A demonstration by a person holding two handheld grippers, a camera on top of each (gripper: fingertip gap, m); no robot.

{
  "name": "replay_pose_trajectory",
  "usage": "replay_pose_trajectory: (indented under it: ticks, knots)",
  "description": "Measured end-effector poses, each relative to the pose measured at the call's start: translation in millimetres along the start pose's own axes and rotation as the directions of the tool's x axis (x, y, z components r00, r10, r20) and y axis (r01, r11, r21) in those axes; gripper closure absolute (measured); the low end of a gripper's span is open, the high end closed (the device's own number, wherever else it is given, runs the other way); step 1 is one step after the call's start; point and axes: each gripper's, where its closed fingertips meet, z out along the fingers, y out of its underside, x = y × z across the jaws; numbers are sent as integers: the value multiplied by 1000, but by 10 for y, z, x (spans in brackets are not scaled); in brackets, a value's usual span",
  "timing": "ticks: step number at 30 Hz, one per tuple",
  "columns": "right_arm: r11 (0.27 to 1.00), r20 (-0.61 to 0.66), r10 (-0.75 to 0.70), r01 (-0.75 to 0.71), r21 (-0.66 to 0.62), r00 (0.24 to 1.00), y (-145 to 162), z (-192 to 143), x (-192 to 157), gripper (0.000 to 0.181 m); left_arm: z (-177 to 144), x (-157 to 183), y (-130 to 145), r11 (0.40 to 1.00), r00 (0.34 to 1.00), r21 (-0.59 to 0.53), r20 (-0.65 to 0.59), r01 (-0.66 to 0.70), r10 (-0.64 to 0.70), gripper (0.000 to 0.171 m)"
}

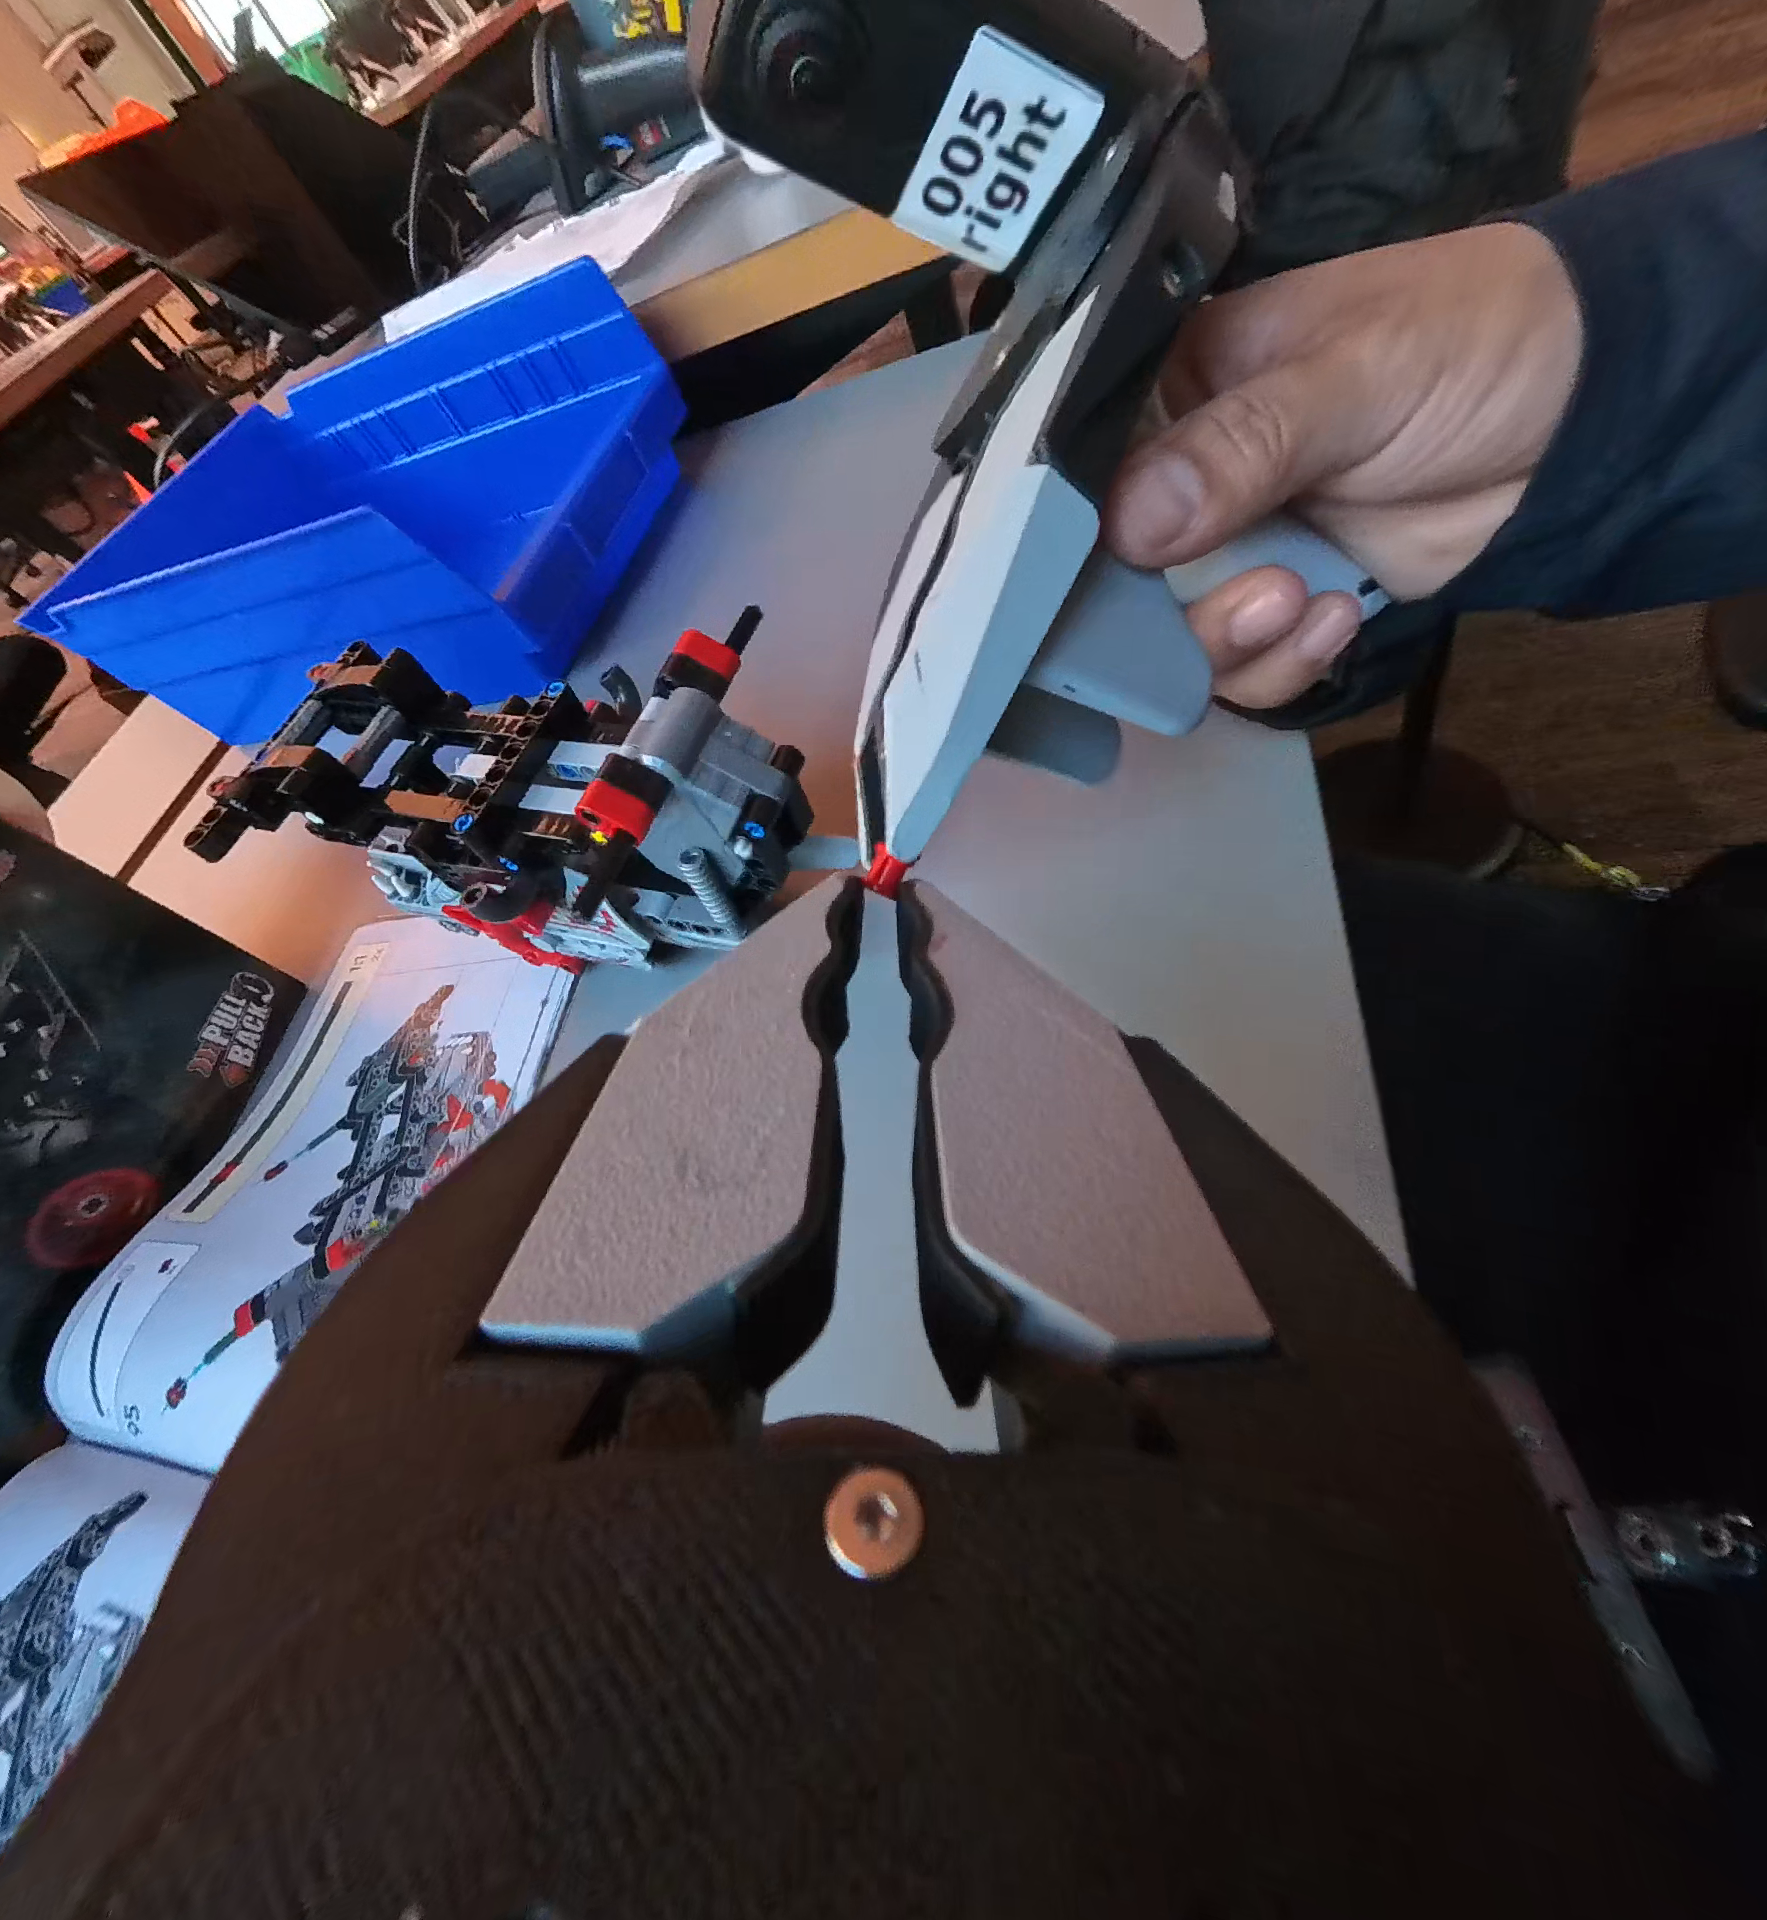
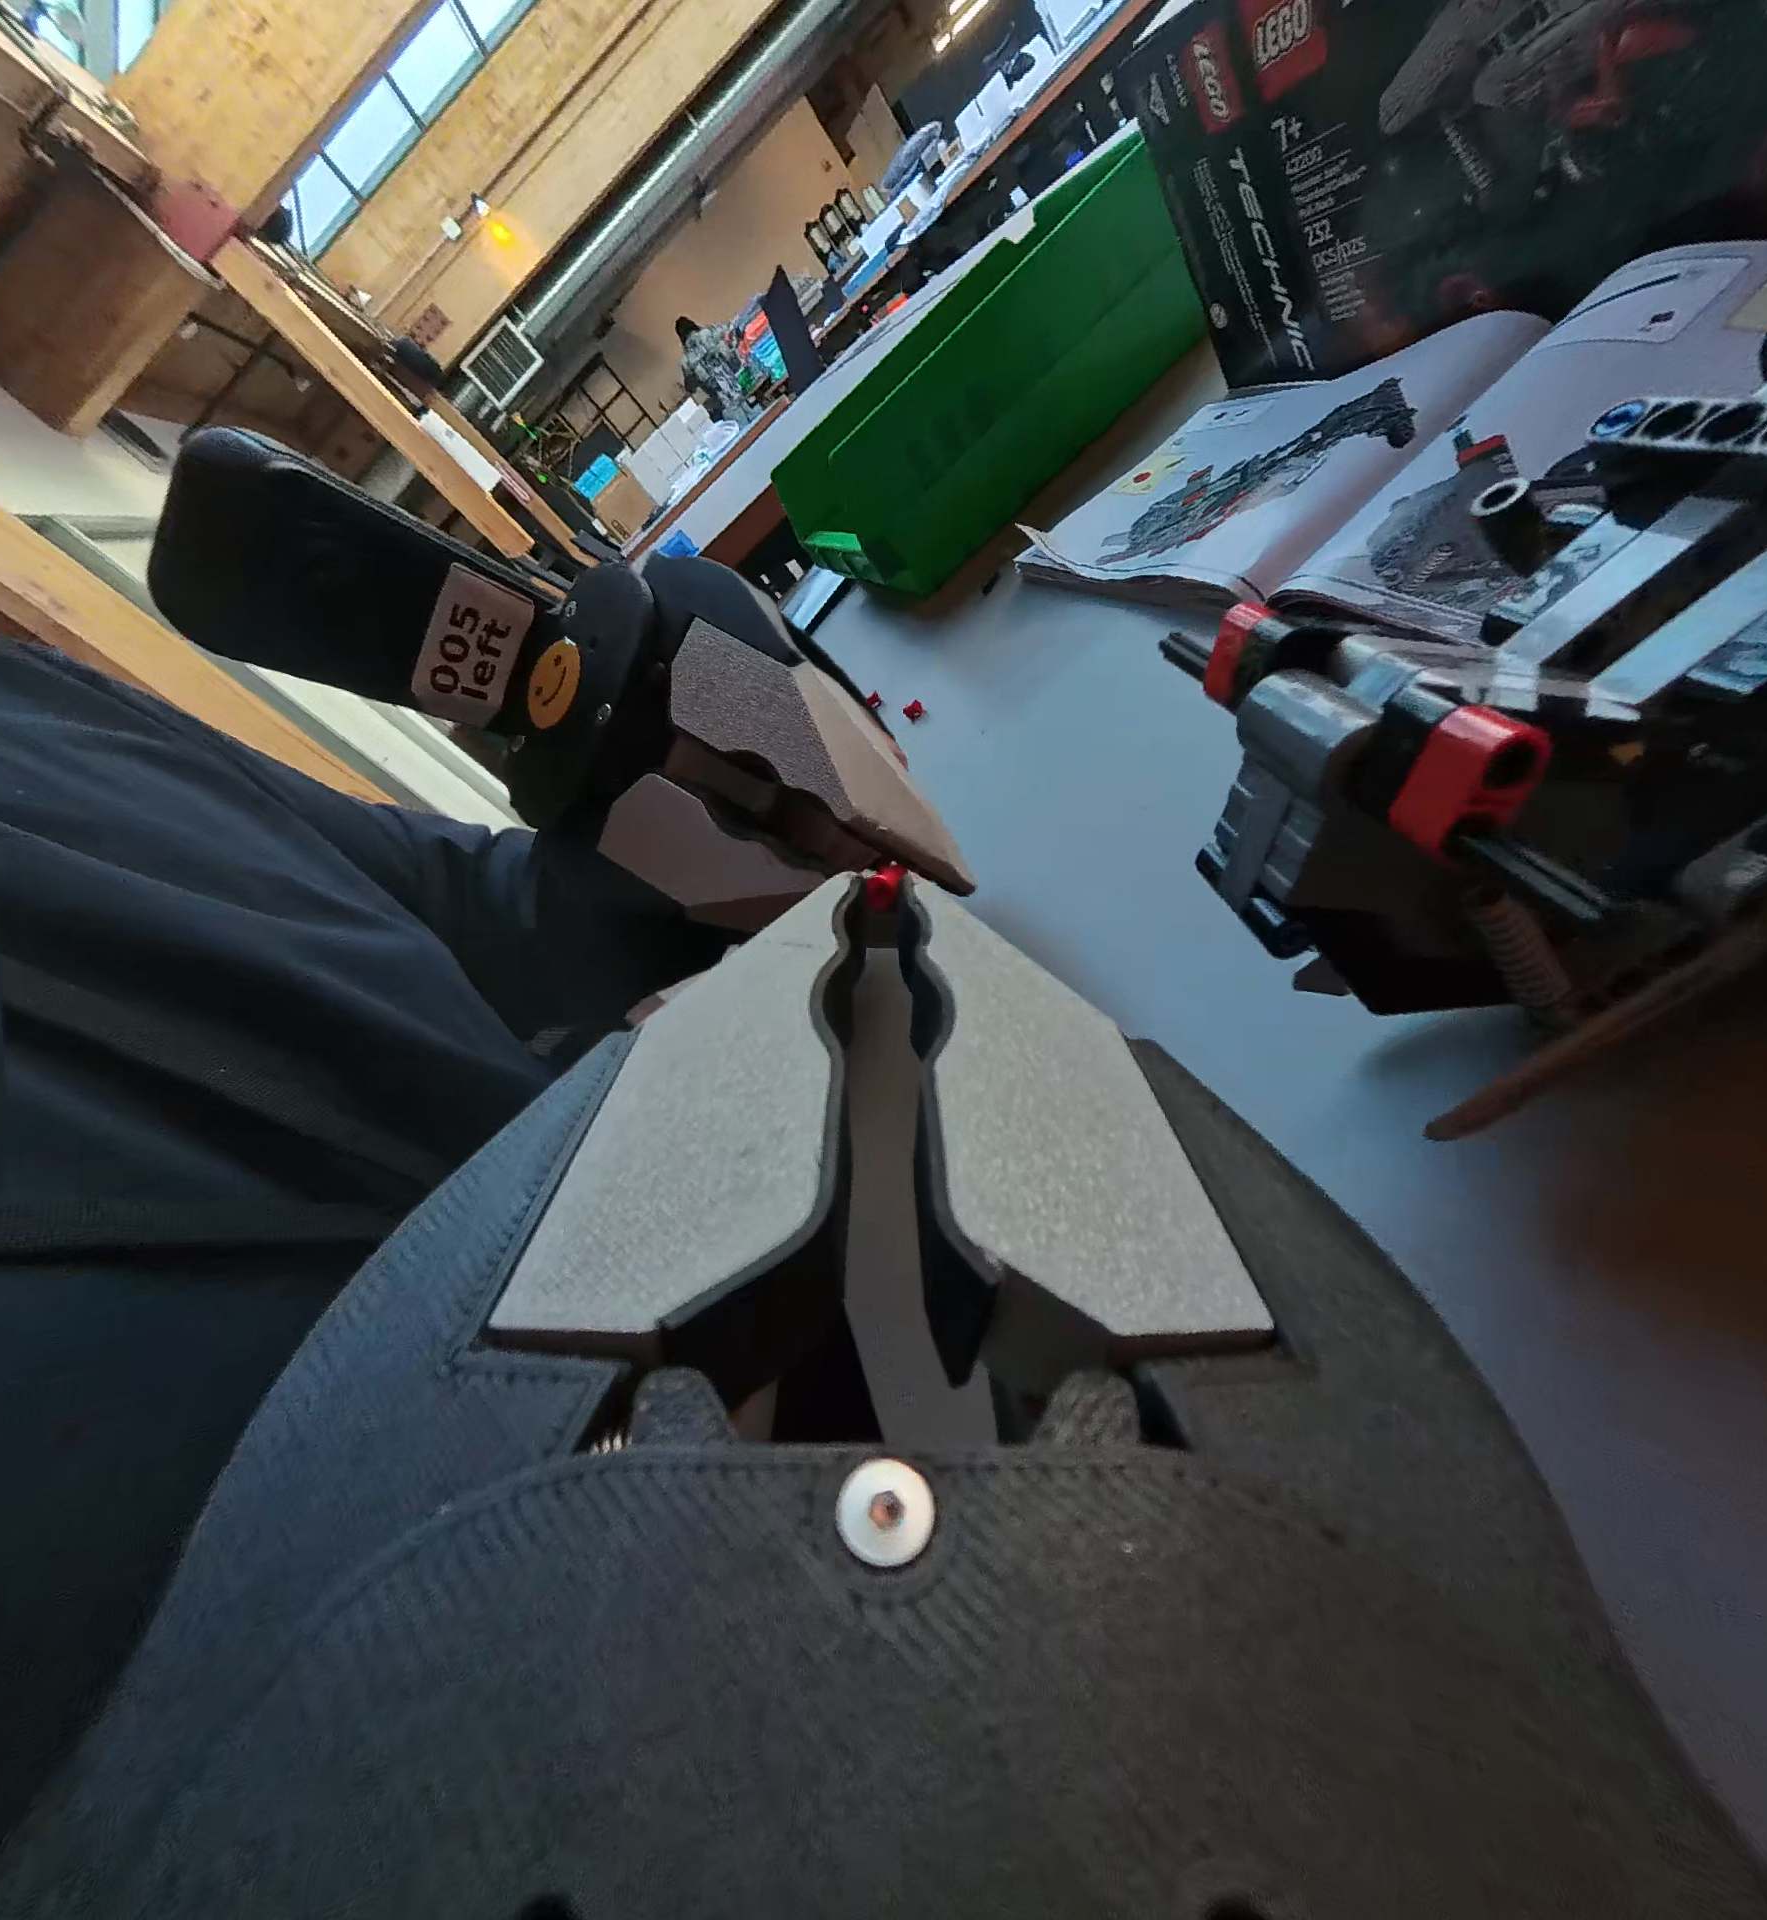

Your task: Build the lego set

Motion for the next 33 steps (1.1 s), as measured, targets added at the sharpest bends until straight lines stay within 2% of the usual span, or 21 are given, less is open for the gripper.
replay_pose_trajectory:
  ticks: [6, 12, 17, 20, 23, 27, 31, 33]
  knots:
    - [994, -9, -106, 106, -13, 994, -14, -93, 3, 180, 42, -96, 140, 999, 999, -32, 25, 26, -25, 159]
    - [961, -66, -274, 271, -53, 959, -19, -332, 64, 180, -70, -192, 359, 995, 996, -32, 5, 91, -91, 160]
    - [882, -113, -470, 470, -29, 875, -193, -556, 109, 180, -153, -230, 261, 995, 994, 35, -60, 92, -90, 160]
    - [855, -70, -516, 518, 27, 854, -369, -640, 71, 180, -166, -221, 80, 991, 987, 79, -123, 109, -99, 160]
    - [865, -3, -496, 495, 84, 868, -516, -660, 43, 180, -103, -245, -169, 984, 982, 105, -141, 143, -128, 159]
    - [906, 96, -410, 392, 161, 907, -615, -647, -38, 180, 53, -271, -552, 976, 984, 150, -110, 156, -141, 157]
    - [954, 209, -278, 244, 175, 938, -601, -662, -132, 180, 254, -211, -747, 986, 997, 162, -75, 45, -33, 152]
    - [966, 257, -228, 187, 177, 939, -602, -708, -194, 180, 300, -160, -832, 984, 998, 178, -68, 5, 7, 156]
